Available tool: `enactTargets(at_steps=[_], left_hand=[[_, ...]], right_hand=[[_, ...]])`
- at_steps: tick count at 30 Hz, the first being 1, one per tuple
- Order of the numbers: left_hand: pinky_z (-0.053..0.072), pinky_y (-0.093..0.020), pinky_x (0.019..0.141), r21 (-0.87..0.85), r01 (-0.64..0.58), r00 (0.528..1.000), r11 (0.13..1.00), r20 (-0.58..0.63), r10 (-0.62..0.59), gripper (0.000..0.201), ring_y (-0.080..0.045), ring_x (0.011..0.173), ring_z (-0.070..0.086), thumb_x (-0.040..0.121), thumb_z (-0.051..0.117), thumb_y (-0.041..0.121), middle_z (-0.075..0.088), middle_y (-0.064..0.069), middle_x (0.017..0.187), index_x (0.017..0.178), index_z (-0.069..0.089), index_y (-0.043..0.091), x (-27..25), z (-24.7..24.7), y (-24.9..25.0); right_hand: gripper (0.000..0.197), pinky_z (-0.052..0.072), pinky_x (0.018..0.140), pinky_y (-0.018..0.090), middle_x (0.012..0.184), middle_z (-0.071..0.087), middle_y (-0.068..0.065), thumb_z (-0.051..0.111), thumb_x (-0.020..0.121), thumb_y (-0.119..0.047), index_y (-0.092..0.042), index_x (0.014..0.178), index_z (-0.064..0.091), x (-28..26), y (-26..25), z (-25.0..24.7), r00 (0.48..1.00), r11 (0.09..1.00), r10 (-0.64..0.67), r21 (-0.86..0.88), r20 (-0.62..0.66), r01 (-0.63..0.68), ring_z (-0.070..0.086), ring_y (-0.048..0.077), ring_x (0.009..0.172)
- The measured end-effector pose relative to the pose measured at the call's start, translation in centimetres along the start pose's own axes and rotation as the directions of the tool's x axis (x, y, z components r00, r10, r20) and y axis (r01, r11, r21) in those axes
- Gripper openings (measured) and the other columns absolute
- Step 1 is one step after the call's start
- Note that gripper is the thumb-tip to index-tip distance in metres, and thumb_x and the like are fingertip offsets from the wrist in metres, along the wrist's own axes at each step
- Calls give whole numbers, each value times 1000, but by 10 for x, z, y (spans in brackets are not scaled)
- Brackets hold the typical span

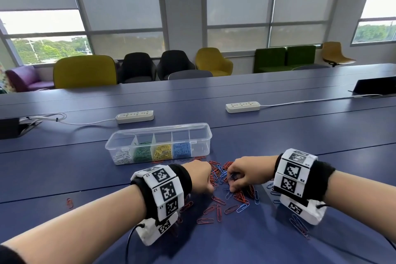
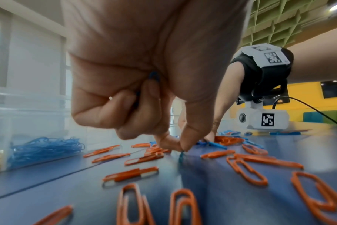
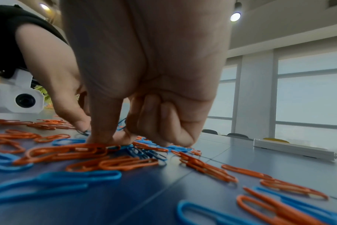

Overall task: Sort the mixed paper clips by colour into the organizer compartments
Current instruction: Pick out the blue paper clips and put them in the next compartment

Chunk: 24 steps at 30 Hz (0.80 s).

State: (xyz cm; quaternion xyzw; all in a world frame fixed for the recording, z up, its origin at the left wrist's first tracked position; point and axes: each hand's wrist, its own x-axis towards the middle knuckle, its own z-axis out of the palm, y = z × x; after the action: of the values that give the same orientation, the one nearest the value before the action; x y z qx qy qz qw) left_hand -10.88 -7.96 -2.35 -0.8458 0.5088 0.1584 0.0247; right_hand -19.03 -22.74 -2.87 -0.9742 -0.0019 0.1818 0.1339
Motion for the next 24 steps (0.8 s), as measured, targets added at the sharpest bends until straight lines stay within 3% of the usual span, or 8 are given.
enactTargets(at_steps=[2, 4, 6, 9, 14, 16, 20, 24], left_hand=[[31, -27, 52, -96, -4, 1000, 995, 4, 4, 43, -10, 44, 32, 91, 50, 19, 33, -5, 53, 52, 33, 14, -5, -8, -3], [23, -23, 46, -384, 9, 1000, 923, 13, -4, 38, -7, 40, 24, 94, 45, 18, 30, -2, 54, 57, 34, 16, -11, -16, -11], [23, -17, 46, -788, 47, 999, 614, 27, -42, 29, -5, 43, 27, 95, 42, 11, 43, 1, 61, 66, 43, 14, -20, -18, -18], [24, -15, 45, -996, -5, 999, 88, -8, -36, 29, -5, 44, 27, 92, 40, -1, 53, -2, 71, 67, 42, 13, -28, -17, -29], [30, -15, 40, -863, 46, 998, -503, 25, 50, 18, -6, 40, 27, 79, 34, -1, 43, 0, 64, 81, 48, 11, -28, -8, -41], [37, -18, 39, -741, 60, 998, -669, 37, 48, 19, -9, 40, 33, 72, 33, 1, 40, -1, 60, 76, 50, 9, -24, -3, -44], [54, -30, 50, -533, 42, 997, -845, 75, 2, 23, -19, 55, 50, 80, 35, 6, 51, -12, 60, 62, 49, 6, -17, 11, -45], [55, -47, 51, -445, 15, 998, -895, 65, -16, 35, -31, 63, 60, 93, 32, 10, 61, -23, 74, 74, 57, -6, -14, 16, -42]], right_hand=[[21, 36, 64, 21, 78, 57, 0, 58, 91, -30, -10, 96, 60, -1, 2, 0, 1000, 1000, 2, 25, 3, -2, 47, 12, 69], [15, 35, 61, 15, 70, 51, -9, 55, 93, -30, -19, 82, 54, -5, 3, -1, 1000, 998, -7, 60, -22, 8, 44, 4, 62], [23, 34, 60, 15, 67, 47, -12, 53, 95, -31, -26, 73, 47, -10, 3, -7, 998, 996, -13, 91, -60, 18, 41, 3, 60], [20, 34, 61, 16, 70, 45, -13, 50, 96, -32, -26, 77, 45, -21, -2, -17, 991, 996, -46, 73, -128, 55, 40, 3, 60], [15, 33, 61, 15, 72, 42, -12, 46, 97, -31, -16, 91, 44, -33, -24, -31, 963, 993, -93, 48, -251, 109, 37, 4, 61], [14, 33, 59, 15, 71, 42, -11, 44, 98, -28, -15, 93, 44, -32, -38, -37, 951, 990, -108, 55, -291, 129, 36, 5, 59], [13, 31, 58, 19, 68, 41, -8, 44, 98, -24, -14, 91, 40, -15, -62, -44, 946, 990, -136, 4, -295, 143, 36, 7, 59], [10, 28, 55, 26, 74, 47, -3, 44, 98, -22, -15, 94, 38, 16, -79, -44, 969, 992, -110, -80, -224, 94, 43, 18, 72]])
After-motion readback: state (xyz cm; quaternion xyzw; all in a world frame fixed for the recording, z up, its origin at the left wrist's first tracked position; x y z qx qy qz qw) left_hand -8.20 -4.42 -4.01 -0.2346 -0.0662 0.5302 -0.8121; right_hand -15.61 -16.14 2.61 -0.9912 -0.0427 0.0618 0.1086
